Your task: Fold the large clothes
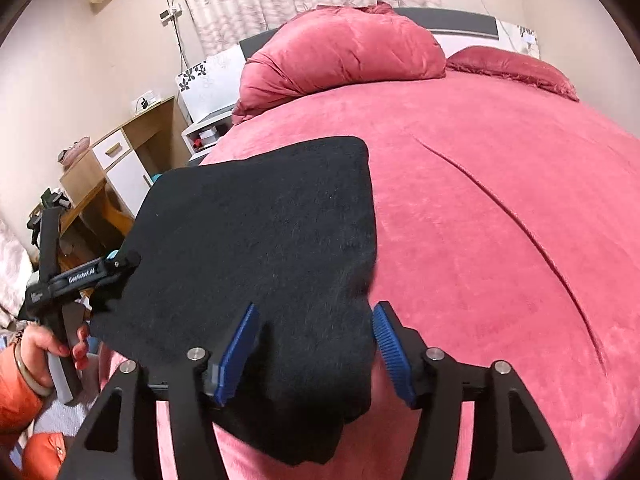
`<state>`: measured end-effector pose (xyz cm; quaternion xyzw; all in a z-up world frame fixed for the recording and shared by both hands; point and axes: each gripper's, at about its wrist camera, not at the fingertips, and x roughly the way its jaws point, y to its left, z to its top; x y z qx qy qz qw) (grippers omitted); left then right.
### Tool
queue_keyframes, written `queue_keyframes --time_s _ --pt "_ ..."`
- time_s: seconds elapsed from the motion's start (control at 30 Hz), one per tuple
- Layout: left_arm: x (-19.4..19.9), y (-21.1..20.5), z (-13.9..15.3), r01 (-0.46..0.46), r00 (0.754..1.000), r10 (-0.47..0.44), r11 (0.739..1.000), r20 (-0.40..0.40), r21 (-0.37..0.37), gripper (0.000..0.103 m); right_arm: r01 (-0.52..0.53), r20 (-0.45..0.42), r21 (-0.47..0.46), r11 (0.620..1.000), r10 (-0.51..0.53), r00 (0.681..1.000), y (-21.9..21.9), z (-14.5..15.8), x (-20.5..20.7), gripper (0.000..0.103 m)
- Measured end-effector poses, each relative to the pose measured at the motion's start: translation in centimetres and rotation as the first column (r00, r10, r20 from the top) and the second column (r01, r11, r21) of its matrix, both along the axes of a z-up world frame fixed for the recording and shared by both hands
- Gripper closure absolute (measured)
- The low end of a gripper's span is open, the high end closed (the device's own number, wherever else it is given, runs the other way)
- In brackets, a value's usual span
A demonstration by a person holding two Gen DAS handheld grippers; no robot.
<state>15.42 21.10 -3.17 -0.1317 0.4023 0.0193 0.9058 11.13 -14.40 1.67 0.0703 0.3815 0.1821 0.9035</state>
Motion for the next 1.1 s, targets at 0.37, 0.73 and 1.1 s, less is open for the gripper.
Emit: queue_keyframes --time_s 0.37,0.73,1.1 --pt "-0.2 0.1 0.1 0.063 0.996 -0.065 0.998 -0.065 -0.031 0.000 0.020 -0.156 0.104 0.994 -0.004 0.988 -0.5 -2.0 5.8 0.028" --pt "-0.8 1.6 0.8 0.147 0.988 -0.154 0.968 -0.018 -0.202 0.001 0.015 -0.198 0.141 0.990 0.013 0.980 -0.5 -2.8 6.4 0.028" --pt "1.6 1.4 -0.7 0.177 0.973 -0.206 0.954 -0.100 -0.241 0.001 0.028 -0.234 0.207 0.978 0.022 0.972 -1.7 -3.6 7.1 0.028"
